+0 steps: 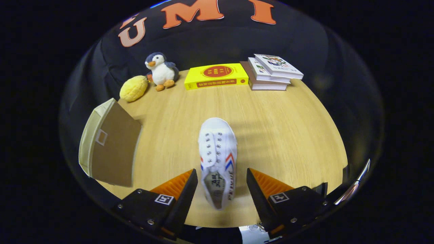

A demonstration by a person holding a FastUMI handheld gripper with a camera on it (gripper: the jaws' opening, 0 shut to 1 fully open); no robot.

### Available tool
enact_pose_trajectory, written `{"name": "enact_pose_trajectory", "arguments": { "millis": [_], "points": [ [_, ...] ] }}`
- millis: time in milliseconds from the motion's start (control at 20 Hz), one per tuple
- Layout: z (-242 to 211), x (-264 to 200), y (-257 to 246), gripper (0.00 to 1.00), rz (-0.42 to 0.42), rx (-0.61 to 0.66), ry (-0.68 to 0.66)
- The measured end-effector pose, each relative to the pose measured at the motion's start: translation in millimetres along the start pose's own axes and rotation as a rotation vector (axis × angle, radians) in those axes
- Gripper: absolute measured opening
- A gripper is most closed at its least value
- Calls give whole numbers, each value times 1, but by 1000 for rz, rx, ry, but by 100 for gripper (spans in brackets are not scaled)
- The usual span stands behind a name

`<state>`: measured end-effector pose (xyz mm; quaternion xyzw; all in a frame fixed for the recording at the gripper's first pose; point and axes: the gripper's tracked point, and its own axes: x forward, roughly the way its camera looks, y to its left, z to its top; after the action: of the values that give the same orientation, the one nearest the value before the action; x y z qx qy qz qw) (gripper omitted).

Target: Open the storage box then place both shoes into the box .Put the left shoe in first, then the right shoe, with the right side of both shoes facing outward in a uniform manner.

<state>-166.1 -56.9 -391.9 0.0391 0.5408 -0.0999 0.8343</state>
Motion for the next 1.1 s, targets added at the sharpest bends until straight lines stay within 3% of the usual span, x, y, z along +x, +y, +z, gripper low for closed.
{"name": "enact_pose_trajectory", "arguments": {
  "millis": [150,400,700,800,950,1100],
  "points": [
    [-21,11,-9,82,19,8,24],
    [-28,29,-9,75,39,-95,44],
    [-13,52,-13,66,-3,-121,-54],
    [-5,55,-20,58,-33,-168,-115],
    [-9,57,-16,48,34,-148,-105],
    [-4,62,-14,45,94,-140,-92]
  ]
}}
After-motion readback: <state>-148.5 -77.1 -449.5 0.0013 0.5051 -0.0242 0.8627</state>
